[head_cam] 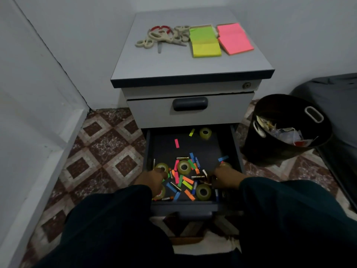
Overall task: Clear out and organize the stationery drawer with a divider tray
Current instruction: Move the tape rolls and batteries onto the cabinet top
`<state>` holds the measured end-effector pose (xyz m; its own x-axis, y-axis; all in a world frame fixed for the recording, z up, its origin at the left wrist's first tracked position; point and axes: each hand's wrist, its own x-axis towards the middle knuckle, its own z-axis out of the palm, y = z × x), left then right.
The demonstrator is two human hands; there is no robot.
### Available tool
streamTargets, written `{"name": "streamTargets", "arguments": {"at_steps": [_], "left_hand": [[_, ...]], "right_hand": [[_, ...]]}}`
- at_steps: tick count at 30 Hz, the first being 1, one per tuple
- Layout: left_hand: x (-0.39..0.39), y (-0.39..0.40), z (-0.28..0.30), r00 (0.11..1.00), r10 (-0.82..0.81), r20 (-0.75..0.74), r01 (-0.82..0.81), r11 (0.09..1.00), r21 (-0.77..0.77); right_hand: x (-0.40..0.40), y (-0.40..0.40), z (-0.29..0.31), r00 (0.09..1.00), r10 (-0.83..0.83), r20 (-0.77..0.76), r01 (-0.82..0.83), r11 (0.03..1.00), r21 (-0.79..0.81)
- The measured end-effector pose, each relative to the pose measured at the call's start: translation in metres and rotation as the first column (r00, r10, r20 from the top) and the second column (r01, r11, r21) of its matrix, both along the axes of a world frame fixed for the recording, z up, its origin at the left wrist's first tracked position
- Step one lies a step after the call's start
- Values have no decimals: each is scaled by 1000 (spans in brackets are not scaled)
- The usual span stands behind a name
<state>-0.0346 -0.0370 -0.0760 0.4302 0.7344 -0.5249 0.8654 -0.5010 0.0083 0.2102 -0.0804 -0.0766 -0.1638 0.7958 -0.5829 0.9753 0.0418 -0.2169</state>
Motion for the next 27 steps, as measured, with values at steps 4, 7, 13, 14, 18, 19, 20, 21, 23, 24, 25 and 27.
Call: {"name": "streamTargets", "arguments": {"at_steps": [4,7,13,14,18,19,20,21,23,24,25,27], "left_hand": [[1,-1,-7,999,-26,-31,26,1000,0],[1,0,-18,999,-45,-31,45,999,-1],[2,0,-43,950,-185,-252,181,983,-40],[3,0,-46,945,-191,-264,187,982,-41],[2,2,-53,950,-193,-244,182,981,-67],[3,3,-53,950,-195,-243,183,981,-70],[3,3,-54,950,-196,-243,184,980,-70],[3,4,-54,950,-196,-243,184,980,-70],[4,4,-54,949,-196,-247,184,980,-71],[4,4,-54,949,-196,-249,184,980,-72],[5,4,-54,949,-194,-247,181,981,-73],[4,4,-54,956,-183,-231,171,983,-72]], "right_hand": [[-10,1,-17,999,29,-26,-32,991,-130],[-15,1,-29,999,36,-10,-38,987,-155],[-16,-1,-45,1000,15,11,-13,977,-211],[-16,-2,-46,1000,7,9,-5,977,-213],[-17,-3,-49,1000,0,14,3,980,-198],[-17,-4,-49,1000,3,17,0,981,-193],[-17,-5,-50,1000,9,22,-4,982,-187],[-17,-5,-51,1000,9,30,-3,983,-183],[-17,-5,-50,999,18,47,-9,984,-175],[-18,-5,-50,998,23,58,-13,985,-174],[-18,-5,-50,997,27,73,-14,984,-180],[-18,-6,-49,995,40,95,-22,983,-181]]}}
